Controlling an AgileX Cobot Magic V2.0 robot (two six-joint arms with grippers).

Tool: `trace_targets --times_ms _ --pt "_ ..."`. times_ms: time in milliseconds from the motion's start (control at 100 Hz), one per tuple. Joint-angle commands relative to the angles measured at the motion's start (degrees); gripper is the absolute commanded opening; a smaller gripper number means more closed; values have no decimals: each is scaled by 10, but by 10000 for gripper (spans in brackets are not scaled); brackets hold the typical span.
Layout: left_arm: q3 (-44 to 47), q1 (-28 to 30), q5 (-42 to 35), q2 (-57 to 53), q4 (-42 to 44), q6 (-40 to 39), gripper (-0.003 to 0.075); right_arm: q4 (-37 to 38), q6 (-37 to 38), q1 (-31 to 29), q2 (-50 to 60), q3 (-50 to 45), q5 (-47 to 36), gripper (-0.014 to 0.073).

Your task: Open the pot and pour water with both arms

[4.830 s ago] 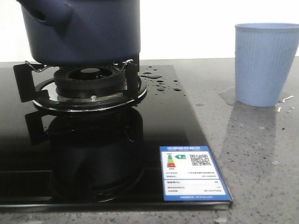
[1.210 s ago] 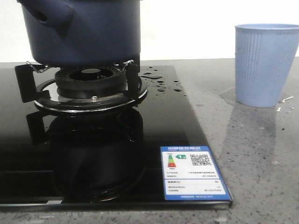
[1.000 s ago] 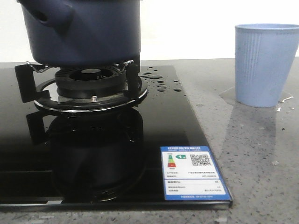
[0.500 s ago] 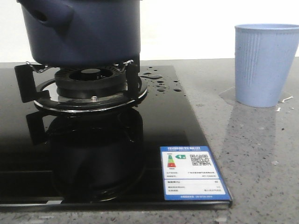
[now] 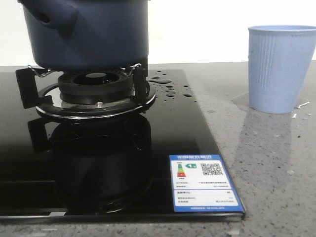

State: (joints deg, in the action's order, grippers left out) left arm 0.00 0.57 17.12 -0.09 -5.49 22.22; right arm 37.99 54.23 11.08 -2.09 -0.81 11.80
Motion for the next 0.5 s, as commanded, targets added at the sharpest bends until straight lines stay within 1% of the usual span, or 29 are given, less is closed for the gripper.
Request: trace_targets --times_ms 0,50,80,100,110,130,140,180,200,210,220,240,270,290,310,330,340,350,400,430,490 --pt "23 1 -43 -16 -2 -7 -19 -51 -7 -3 -5 -3 -41 -58" --pt "23 1 -43 -16 -2 -7 -19 -100 -15 -3 -5 -3 -36 -58" --pt "23 1 -43 -16 -2 -7 -19 -122 -53 -3 -5 -3 -27 -58" --pt "23 1 -43 -16 -2 -7 -19 -134 -96 -3 -5 -3 -23 -58" --pt "23 1 -43 -16 -2 -7 -19 -136 -128 -4 -5 -3 -22 -58" --pt "23 1 -43 -16 -2 -7 -19 -143 -163 -4 -5 -3 -20 -57" --pt "23 1 -43 -16 -2 -7 -20 -147 -198 -5 -5 -3 -20 -58" --pt "23 1 -43 -16 -2 -7 -19 -162 -292 -7 -5 -3 -14 -57" --pt "23 1 -43 -16 -2 -7 -19 -173 -323 -8 -5 -3 -13 -57" --pt "23 1 -43 -16 -2 -7 -19 -181 -355 -10 -5 -3 -11 -57" --pt "23 1 -43 -16 -2 -7 -19 -181 -371 -10 -5 -3 -11 -58" --pt "23 1 -43 -16 -2 -7 -19 -201 -441 -13 -5 -3 -10 -58" --pt "23 1 -43 -16 -2 -7 -19 -219 -494 -17 -5 -3 -10 -57" --pt "23 1 -43 -16 -2 -7 -19 -248 -562 -22 -5 -3 -10 -57" --pt "23 1 -43 -16 -2 -7 -19 -278 -594 -26 -5 -3 -9 -57" --pt "23 1 -43 -16 -2 -7 -19 -312 -654 -32 -5 -3 -4 -57" --pt "23 1 -43 -16 -2 -7 -19 -312 -654 -33 -5 -3 -3 -57" --pt "23 1 -43 -16 -2 -7 -19 -346 -681 -37 -5 -3 -2 -57" --pt "23 1 -43 -16 -2 -7 -19 -407 -755 -52 -5 -3 14 -57" --pt "23 1 -43 -16 -2 -7 -19 -429 -765 -62 -5 -3 27 -57" --pt "23 1 -43 -16 -2 -7 -19 -432 -765 -76 -4 -3 51 -57"
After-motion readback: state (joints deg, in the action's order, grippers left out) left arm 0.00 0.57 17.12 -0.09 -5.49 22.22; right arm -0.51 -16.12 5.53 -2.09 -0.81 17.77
